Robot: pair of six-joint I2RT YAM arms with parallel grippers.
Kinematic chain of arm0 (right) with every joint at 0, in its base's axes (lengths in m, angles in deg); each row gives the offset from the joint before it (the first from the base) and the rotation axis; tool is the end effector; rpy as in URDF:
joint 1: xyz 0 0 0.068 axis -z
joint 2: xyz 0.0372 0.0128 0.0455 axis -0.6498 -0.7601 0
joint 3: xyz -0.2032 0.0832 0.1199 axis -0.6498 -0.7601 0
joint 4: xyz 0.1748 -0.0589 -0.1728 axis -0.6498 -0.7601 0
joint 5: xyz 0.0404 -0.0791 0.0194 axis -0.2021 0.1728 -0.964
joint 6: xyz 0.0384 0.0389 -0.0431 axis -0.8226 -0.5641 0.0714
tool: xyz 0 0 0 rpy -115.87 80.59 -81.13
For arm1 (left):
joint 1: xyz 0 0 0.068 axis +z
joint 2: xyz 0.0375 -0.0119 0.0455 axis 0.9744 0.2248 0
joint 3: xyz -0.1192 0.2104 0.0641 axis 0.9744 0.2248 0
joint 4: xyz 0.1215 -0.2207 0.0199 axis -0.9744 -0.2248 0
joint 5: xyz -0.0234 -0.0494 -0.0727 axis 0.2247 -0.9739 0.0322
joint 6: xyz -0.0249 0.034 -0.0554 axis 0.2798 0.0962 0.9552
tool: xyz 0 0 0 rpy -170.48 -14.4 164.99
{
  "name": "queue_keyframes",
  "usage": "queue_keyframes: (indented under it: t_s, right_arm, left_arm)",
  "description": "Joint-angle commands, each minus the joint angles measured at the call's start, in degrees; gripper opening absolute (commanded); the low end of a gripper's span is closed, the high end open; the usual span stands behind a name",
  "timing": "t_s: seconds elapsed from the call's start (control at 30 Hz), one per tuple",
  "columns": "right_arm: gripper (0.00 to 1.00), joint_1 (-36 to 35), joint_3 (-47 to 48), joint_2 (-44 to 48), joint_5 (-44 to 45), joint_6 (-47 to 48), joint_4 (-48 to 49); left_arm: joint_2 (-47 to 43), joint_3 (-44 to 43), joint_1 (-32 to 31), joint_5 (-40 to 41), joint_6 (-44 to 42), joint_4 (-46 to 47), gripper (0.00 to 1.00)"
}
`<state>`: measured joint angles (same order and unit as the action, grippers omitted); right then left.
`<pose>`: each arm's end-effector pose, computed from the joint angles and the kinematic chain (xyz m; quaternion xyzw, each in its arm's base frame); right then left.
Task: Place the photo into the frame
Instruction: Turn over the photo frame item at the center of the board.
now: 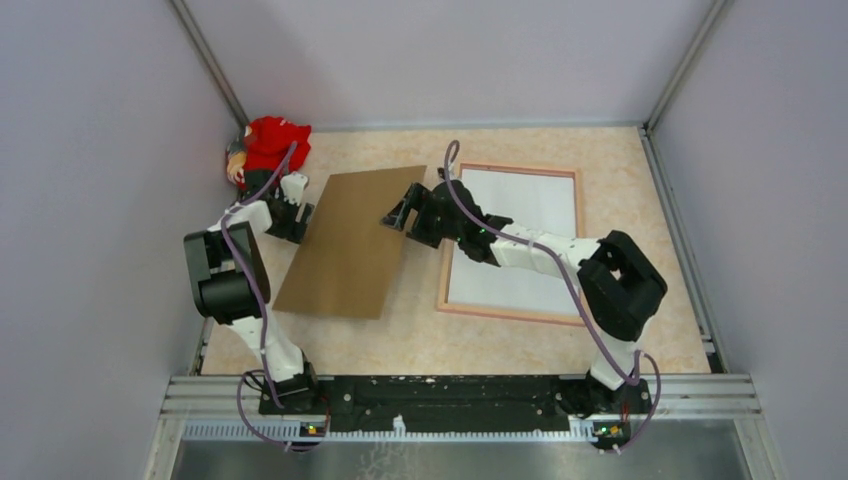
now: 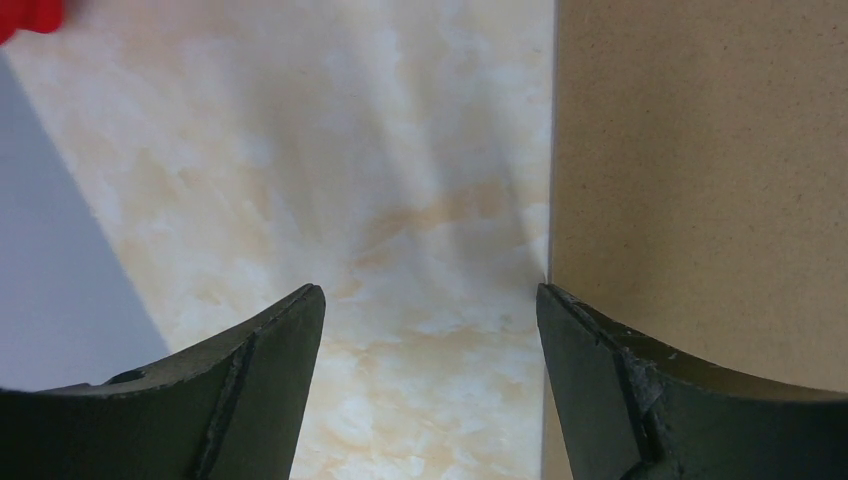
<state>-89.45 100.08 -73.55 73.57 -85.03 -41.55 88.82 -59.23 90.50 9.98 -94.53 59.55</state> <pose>0.2745 0.3163 0.2031 0.0926 0.8630 0.4120 0.2774 0.3601 0.0791 0.1335 0.1633 0.9460 0.0483 0.2758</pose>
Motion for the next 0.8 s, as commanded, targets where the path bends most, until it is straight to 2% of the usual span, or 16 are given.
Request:
queue_keyframes:
  t_s: [0.0, 0.37, 0.57, 0.63, 0.77]
  right_arm:
    - [0.81, -2.2, 1.8, 2.1, -14.4, -3.7, 33.6]
    - [0.79, -1.3, 2.8, -4.0, -18.2, -9.5, 36.8]
    - [0.79, -0.8, 2.3, -3.2, -16.2, -8.4, 32.1]
    - [0.76, -0.7, 1.5, -2.4, -15.0, -7.8, 31.0]
    - [0.60, -0.7, 1.8, -0.4, -10.2, -5.8, 23.0]
  left_arm:
    - [3.5, 3.8, -2.8, -4.2, 1.0, -5.3, 0.86]
    - [2.7, 4.3, -3.2, -4.6, 0.9, -5.4, 0.86]
    - [2.6, 4.5, -3.2, -4.7, 0.9, -5.2, 0.86]
    - [2.6, 4.5, -3.2, -4.9, 1.1, -5.2, 0.86]
    - [2.2, 3.6, -3.3, -5.8, 1.5, -6.0, 0.87]
